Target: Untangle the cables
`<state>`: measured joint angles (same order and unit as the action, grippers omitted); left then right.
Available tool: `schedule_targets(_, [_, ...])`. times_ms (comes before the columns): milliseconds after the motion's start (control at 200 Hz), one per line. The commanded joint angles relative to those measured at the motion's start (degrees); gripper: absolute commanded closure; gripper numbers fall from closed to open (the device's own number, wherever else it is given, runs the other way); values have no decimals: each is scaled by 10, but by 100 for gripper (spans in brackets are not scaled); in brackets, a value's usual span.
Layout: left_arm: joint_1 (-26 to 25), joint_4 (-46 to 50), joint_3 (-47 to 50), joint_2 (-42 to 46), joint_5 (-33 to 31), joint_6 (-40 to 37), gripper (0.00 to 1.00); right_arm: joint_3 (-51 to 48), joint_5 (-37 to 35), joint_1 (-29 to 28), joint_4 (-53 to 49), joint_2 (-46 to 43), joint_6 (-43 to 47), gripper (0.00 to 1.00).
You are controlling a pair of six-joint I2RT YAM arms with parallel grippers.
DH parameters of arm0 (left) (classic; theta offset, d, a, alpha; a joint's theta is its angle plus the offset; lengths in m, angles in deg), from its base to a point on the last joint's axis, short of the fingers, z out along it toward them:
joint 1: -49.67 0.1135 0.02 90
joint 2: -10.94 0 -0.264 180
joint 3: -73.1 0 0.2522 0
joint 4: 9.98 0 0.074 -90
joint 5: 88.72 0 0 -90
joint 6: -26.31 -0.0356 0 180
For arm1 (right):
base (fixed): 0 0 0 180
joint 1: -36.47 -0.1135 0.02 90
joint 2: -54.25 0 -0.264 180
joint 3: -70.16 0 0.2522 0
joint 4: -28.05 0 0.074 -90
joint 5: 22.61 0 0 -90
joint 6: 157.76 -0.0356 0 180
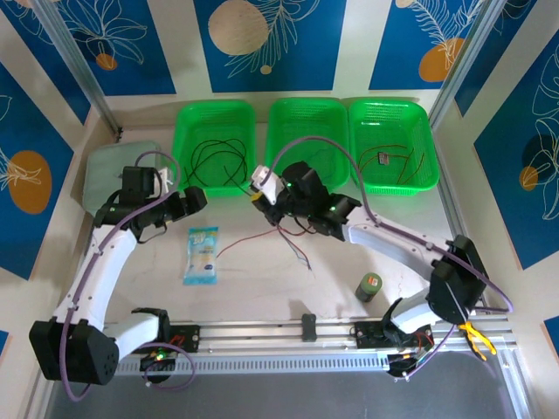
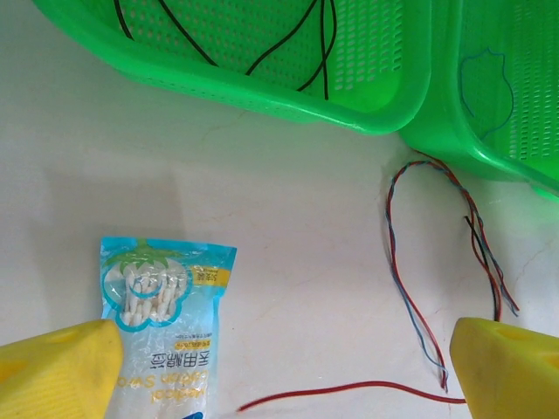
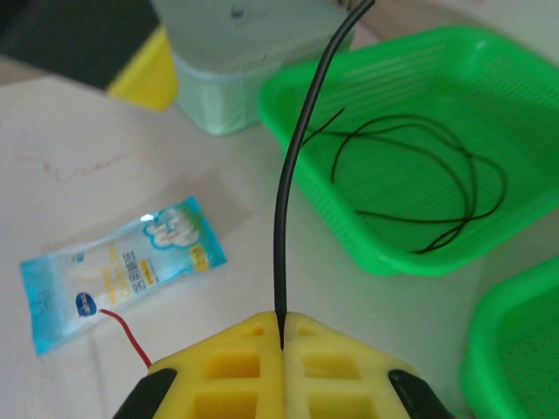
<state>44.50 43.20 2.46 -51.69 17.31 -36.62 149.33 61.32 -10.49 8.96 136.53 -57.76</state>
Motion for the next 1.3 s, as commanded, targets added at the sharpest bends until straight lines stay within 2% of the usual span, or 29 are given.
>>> schedule_targets(0, [-6, -10, 0, 8, 1, -8, 4, -2, -2, 14, 10, -43, -13, 100])
schedule_targets(280, [-11, 5, -48, 2, 0, -35, 4, 65, 25, 58, -12, -95, -7, 100])
schedule_targets(605, [-12, 15, -153, -41, 39, -39, 3, 135, 49, 91, -7, -119, -4, 100])
schedule_targets(755, [-21, 20, -226, -71, 69, -32, 3, 169, 55, 100, -10, -121, 2, 100])
schedule_targets(825, [-29, 16, -261, -86, 113, -32, 5, 178, 59, 106, -11, -121, 5, 100])
schedule_targets(935, [-65, 31, -324, -107, 144, -43, 6, 188, 68, 116, -15, -121, 1, 100])
schedule_targets(1110, [-142, 43, -380, -131, 143, -73, 7, 204, 76, 127, -17, -120, 3, 100])
schedule_targets(1295, [-199, 64, -410, -169, 140, -94, 8, 219, 82, 141, -20, -119, 5, 100])
